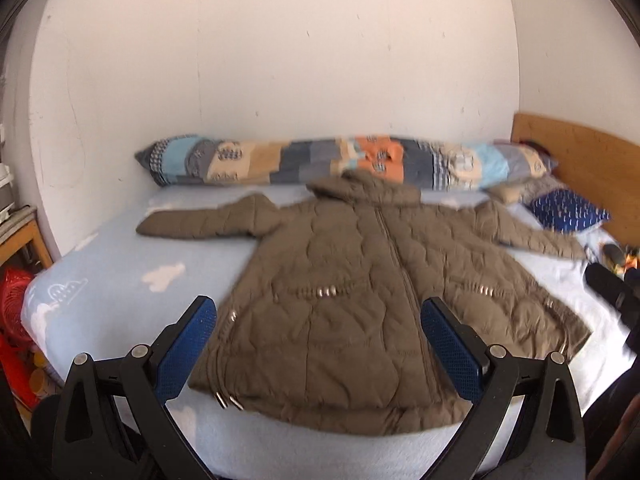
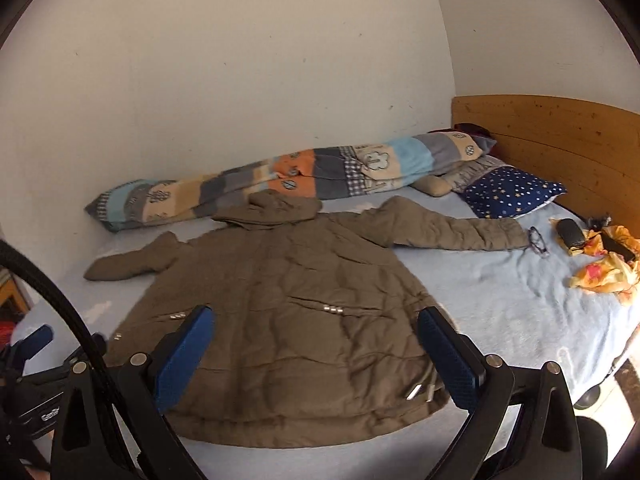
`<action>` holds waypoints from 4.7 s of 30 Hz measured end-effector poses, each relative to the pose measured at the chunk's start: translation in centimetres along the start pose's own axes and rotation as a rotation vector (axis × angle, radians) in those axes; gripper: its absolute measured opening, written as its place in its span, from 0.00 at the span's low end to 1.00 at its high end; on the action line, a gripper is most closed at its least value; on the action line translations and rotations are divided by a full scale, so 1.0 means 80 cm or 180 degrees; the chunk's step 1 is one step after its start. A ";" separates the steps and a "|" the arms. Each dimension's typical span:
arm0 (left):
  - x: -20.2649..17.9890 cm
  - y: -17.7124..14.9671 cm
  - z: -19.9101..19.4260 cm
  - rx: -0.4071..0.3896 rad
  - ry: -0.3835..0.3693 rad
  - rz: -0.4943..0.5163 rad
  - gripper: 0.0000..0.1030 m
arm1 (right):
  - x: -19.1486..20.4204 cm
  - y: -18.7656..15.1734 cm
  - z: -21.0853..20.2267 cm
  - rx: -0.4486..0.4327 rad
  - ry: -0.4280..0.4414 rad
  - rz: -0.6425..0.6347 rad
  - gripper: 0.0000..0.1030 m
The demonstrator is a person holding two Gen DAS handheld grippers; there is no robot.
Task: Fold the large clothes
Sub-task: 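Move both tools over the spread brown puffer jacket, then grasp the jacket sleeve cuff with the right tool, then lift the held sleeve and fold it across the jacket body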
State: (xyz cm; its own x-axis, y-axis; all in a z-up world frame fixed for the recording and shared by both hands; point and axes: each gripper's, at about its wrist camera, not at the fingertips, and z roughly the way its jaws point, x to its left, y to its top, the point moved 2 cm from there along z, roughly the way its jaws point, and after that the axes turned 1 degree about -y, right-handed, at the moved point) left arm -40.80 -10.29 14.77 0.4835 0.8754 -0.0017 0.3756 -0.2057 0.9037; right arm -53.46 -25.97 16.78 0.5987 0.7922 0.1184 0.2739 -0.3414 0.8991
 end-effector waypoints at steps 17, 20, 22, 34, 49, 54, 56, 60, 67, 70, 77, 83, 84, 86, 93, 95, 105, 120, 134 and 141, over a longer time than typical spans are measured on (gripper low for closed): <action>0.018 -0.034 0.025 0.0340 0.0202 -0.0025 0.99 | 0.056 -0.036 0.008 0.0271 0.0050 -0.0431 1.00; 0.020 -0.037 0.030 0.0417 0.0192 -0.0027 0.99 | 0.062 -0.039 0.009 0.0321 0.0052 -0.0477 1.00; 0.022 -0.040 0.031 0.0445 0.0183 -0.0031 0.99 | 0.066 -0.039 0.009 0.0347 0.0038 -0.0500 1.00; 0.020 -0.039 0.032 0.0466 0.0165 -0.0021 0.99 | 0.070 -0.042 0.011 0.0443 0.0014 -0.0546 1.00; 0.014 -0.043 0.039 0.0544 0.0165 0.0044 0.99 | 0.062 -0.046 0.024 0.0581 0.0003 -0.0454 1.00; 0.014 -0.043 0.042 0.0566 0.0165 0.0049 0.99 | 0.058 -0.048 0.027 0.0612 -0.0003 -0.0423 1.00; 0.014 -0.044 0.042 0.0573 0.0164 0.0050 0.99 | 0.055 -0.049 0.029 0.0627 -0.0008 -0.0401 1.00; 0.013 -0.044 0.045 0.0592 0.0154 0.0051 0.99 | 0.051 -0.050 0.033 0.0660 -0.0027 -0.0363 1.00; 0.019 -0.026 0.063 0.0688 0.0087 -0.0063 0.99 | 0.024 -0.040 0.047 0.0703 -0.0121 -0.0168 1.00; 0.019 -0.004 0.076 0.0661 0.0024 -0.0080 0.99 | 0.002 -0.026 0.059 0.0720 -0.0173 -0.0072 1.00; 0.008 0.082 0.135 0.0593 -0.0167 0.0143 0.99 | -0.094 0.046 0.085 0.0583 -0.0412 0.0307 1.00; -0.020 0.142 0.228 0.0563 -0.0260 0.0360 0.99 | -0.208 0.103 0.141 0.0697 -0.0480 0.1010 1.00; -0.024 0.143 0.242 0.0579 -0.0292 0.0359 0.99 | -0.232 0.107 0.154 0.0717 -0.0488 0.1220 1.00; -0.026 0.140 0.259 0.0578 -0.0299 0.0354 0.99 | -0.278 0.112 0.183 0.0795 -0.0532 0.1493 1.00; -0.033 0.123 0.294 0.0862 -0.0394 0.0320 0.99 | -0.432 0.103 0.244 0.0634 -0.0569 0.2489 0.92; -0.037 0.119 0.297 0.0886 -0.0388 0.0377 0.99 | -0.470 0.099 0.254 0.0542 -0.0567 0.2731 0.84; -0.045 0.109 0.313 0.1018 -0.0451 0.0326 0.99 | -0.550 0.084 0.324 0.0527 -0.0552 0.3173 0.65; -0.053 0.102 0.330 0.1151 -0.0540 0.0270 0.99 | -0.603 0.040 0.383 0.0604 -0.0777 0.3351 0.61; -0.067 0.122 0.392 0.1232 -0.0556 0.0005 0.99 | -0.557 0.136 0.372 0.0129 -0.0723 0.2723 0.16; -0.075 0.128 0.403 0.1244 -0.0614 -0.0148 0.99 | -0.448 0.260 0.335 -0.0270 -0.0181 0.2172 0.15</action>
State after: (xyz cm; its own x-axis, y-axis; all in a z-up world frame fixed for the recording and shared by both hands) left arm -14.37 -31.73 10.26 0.5840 0.7974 -0.1520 0.6534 -0.3506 0.6709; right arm -49.02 -75.00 19.93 0.6554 0.3855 0.6495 -0.2368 -0.7116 0.6614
